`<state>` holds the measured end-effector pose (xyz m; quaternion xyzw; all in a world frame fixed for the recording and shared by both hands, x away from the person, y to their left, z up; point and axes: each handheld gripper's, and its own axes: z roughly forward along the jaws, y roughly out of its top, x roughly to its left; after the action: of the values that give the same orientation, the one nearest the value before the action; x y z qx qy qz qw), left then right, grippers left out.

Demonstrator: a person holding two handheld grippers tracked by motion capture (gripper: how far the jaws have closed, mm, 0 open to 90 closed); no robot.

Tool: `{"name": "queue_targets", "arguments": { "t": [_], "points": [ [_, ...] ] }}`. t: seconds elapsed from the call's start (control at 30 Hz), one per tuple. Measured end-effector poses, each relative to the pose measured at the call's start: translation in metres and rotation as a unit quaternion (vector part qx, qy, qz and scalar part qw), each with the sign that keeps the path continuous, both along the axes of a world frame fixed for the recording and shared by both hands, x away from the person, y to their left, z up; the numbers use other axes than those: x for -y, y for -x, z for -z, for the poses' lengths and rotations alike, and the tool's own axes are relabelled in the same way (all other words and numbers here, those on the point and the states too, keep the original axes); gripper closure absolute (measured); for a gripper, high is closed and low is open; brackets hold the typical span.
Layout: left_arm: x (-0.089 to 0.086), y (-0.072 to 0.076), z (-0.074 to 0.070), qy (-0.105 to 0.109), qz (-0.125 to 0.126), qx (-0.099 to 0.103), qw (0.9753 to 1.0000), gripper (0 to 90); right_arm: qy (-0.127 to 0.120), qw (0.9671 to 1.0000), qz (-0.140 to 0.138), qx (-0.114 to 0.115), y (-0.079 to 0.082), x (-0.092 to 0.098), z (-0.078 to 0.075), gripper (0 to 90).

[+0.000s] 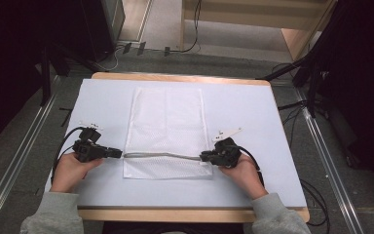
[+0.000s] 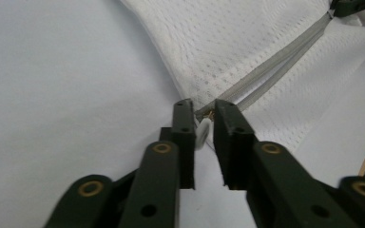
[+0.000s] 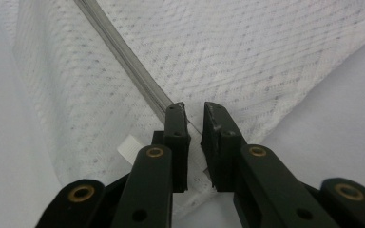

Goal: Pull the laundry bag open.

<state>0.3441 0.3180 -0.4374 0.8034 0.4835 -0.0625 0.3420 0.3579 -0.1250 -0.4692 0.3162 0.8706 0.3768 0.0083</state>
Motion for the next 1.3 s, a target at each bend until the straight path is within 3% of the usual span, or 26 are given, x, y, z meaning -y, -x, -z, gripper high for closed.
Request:
{"name": "queue_targets", "arguments": {
  "t": [0.2, 0.33, 0.5, 0.97, 1.3],
  "points": [
    [0.000, 0.001, -0.004, -0.007, -0.008, 0.040, 0.9992, 58.8, -0.014, 0.9998, 0.014, 0.005, -0.004, 0.006, -0.005, 65.6],
    [-0.002, 0.001, -0.005, 0.002, -0.020, 0.046, 0.9987, 45.5, -0.026, 0.9992, 0.028, 0.011, -0.008, 0.014, -0.007, 59.8],
    [-0.006, 0.000, -0.008, -0.007, -0.030, 0.066, 0.9974, 39.6, -0.032, 0.9985, 0.039, 0.019, -0.009, 0.020, -0.010, 54.3],
    [-0.018, -0.007, -0.008, -0.020, -0.049, 0.083, 0.9951, 35.9, -0.033, 0.9957, 0.077, 0.039, -0.010, 0.047, -0.011, 45.3],
    [-0.026, -0.013, -0.007, -0.011, -0.070, 0.083, 0.9941, 35.3, -0.033, 0.9918, 0.114, 0.048, -0.012, 0.073, -0.010, 43.5]
  ]
}}
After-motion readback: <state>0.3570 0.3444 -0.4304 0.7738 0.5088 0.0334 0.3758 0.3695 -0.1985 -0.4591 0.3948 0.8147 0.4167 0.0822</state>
